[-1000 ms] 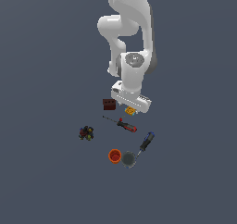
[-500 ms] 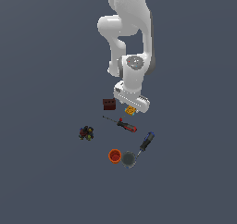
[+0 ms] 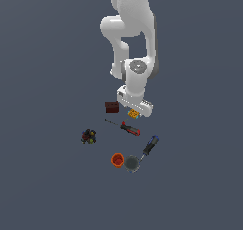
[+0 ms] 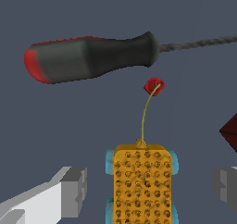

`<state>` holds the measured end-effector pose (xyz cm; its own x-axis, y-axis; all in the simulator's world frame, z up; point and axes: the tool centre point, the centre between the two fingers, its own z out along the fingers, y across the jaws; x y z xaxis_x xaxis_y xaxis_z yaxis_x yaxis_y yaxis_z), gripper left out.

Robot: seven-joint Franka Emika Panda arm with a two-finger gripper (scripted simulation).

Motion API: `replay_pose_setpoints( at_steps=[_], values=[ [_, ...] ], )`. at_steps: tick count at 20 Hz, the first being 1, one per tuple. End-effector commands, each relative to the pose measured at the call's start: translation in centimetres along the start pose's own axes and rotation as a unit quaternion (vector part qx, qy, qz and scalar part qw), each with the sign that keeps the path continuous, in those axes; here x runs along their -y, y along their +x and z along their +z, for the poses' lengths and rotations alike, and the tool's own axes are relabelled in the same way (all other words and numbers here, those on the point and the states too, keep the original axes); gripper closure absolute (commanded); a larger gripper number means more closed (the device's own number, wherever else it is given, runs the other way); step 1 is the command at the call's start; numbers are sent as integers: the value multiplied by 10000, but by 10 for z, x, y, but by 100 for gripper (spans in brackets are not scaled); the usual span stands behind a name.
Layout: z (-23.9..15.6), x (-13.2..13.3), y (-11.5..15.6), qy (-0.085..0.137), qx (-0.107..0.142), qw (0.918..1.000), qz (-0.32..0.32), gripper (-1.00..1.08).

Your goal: Pick up a designated object from a clutter of objects.

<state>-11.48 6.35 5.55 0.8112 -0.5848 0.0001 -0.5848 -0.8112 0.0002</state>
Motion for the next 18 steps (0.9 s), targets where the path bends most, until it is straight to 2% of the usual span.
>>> replay_pose_setpoints(
  at_steps=[1,12,13,18],
  values=[
    [9,0,-1,-2,2,10000,1,-92],
    [36,-1,-1,0,0,10000,11,-92],
    [36,-1,-1,0,0,10000,11,108],
    [36,-1,-1,0,0,10000,11,108]
  ],
)
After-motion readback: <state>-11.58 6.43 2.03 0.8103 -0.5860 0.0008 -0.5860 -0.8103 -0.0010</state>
